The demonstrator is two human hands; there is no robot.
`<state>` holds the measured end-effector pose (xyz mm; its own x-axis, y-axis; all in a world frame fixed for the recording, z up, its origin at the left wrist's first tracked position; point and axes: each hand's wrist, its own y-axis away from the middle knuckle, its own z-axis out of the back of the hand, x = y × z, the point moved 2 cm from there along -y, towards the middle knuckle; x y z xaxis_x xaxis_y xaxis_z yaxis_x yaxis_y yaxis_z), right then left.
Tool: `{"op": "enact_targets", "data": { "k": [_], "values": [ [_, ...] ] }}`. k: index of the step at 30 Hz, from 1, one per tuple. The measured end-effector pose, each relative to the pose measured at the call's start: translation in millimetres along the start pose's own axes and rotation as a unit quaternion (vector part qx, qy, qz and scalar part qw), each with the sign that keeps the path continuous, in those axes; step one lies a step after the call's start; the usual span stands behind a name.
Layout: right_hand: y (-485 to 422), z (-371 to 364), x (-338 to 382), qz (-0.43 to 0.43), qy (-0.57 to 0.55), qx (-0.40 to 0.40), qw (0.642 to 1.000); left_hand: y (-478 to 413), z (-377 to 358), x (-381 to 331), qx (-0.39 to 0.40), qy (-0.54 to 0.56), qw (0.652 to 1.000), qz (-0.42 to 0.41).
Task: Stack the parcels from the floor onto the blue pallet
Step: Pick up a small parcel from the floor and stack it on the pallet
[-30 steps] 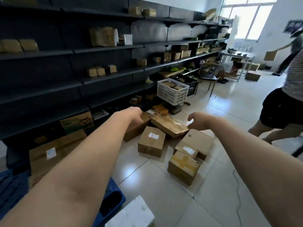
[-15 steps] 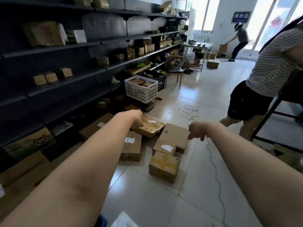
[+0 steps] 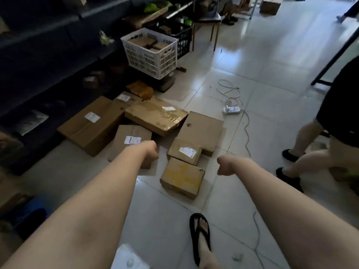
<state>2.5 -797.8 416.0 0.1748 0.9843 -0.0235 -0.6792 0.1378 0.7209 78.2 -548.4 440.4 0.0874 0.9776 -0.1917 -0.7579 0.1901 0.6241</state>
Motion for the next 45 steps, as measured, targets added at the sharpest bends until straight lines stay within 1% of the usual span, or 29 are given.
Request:
{"op": "enact_targets", "data": {
  "k": [2,5,7,9,11,12,13,14,15,16,17,19,20,21,22,24,28,32,35,36,38,40,42,45],
  "values": [
    [-59.5,-2.0,-4.1,0.008,-0.011,0.017,1.0,-61.0,-6.9,-4.8,0.002,0.059,0.998,0.023],
    [-145.1,-18.7,-6.8,0.01,-0.064,0.043,0.997,-144.2,-42.8,-7.4,0.003,0.151,0.988,0.035],
    [-200.2,-45.3,-7.1,0.009,-0.103,0.071,0.992,-199.2,-87.5,-1.1,0.009,0.18,0.982,0.062],
    [-259.6,-86.4,-4.6,0.0,-0.151,0.106,0.983,-258.0,-146.9,14.6,0.018,0.21,0.972,0.107],
    [-323.5,-137.9,-2.0,-0.049,-0.229,0.127,0.964,-318.8,-214.2,34.9,0.023,0.236,0.959,0.155],
    [-355.1,-165.6,-1.2,-0.089,-0.283,0.134,0.946,-347.5,-247.4,44.8,0.023,0.248,0.953,0.176],
    [-385.9,-193.2,-0.2,-0.14,-0.356,0.149,0.912,-374.9,-276.9,53.8,0.016,0.258,0.947,0.191],
    [-413.0,-218.7,0.4,-0.194,-0.436,0.17,0.862,-401.2,-303.6,62.1,0.006,0.269,0.942,0.2],
    [-436.1,-243.3,1.1,-0.242,-0.508,0.192,0.804,-423.8,-326.9,69.6,-0.001,0.277,0.938,0.208],
    [-455.3,-265.1,1.3,-0.276,-0.565,0.204,0.751,-443.5,-346.8,76.8,-0.003,0.28,0.935,0.216],
    [-471.5,-283.1,0.7,-0.292,-0.601,0.207,0.715,-460.4,-363.0,84.2,0.001,0.282,0.933,0.224],
    [-491.5,-308.1,-0.2,-0.297,-0.649,0.203,0.67,-481.7,-384.3,97.9,0.033,0.321,0.916,0.238],
    [-495.4,-313.3,1.5,-0.293,-0.669,0.199,0.653,-486.5,-389.4,103.4,0.052,0.356,0.901,0.243],
    [-494.7,-314.4,3.5,-0.29,-0.68,0.193,0.645,-485.3,-390.8,107.9,0.066,0.387,0.885,0.25],
    [-489.5,-310.5,6.5,-0.29,-0.682,0.187,0.645,-477.9,-387.7,111.2,0.07,0.41,0.872,0.259],
    [-471.4,-288.2,13.7,-0.287,-0.672,0.178,0.658,-451.1,-371.3,116.8,0.058,0.446,0.847,0.284],
    [-419.4,-205.0,50.0,-0.227,-0.639,0.166,0.716,-355.6,-311.8,133.7,0.017,0.52,0.778,0.353],
    [-365.0,-94.9,123.6,-0.171,-0.587,0.163,0.774,-249.1,-226.7,170.9,-0.055,0.588,0.692,0.415],
    [-333.7,-4.4,208.0,-0.104,-0.546,0.165,0.815,-188.5,-150.8,214.7,-0.129,0.645,0.621,0.426],
    [-325.2,25.4,241.2,-0.07,-0.537,0.156,0.826,-171.7,-125.4,232.5,-0.16,0.662,0.597,0.424],
    [-307.5,80.3,309.4,-0.001,-0.517,0.125,0.847,-141.8,-80.3,271.0,-0.222,0.682,0.56,0.414],
    [-290.6,124.1,376.3,0.058,-0.5,0.109,0.858,-117.3,-44.7,311.9,-0.277,0.697,0.528,0.397],
    [-273.6,153.5,445.4,0.113,-0.482,0.111,0.861,-90.7,-15.8,355.8,-0.328,0.707,0.493,0.387],
    [-249.8,180.8,551.9,0.191,-0.444,0.102,0.869,-55.5,4.9,421.4,-0.357,0.732,0.436,0.383]
  ]
}}
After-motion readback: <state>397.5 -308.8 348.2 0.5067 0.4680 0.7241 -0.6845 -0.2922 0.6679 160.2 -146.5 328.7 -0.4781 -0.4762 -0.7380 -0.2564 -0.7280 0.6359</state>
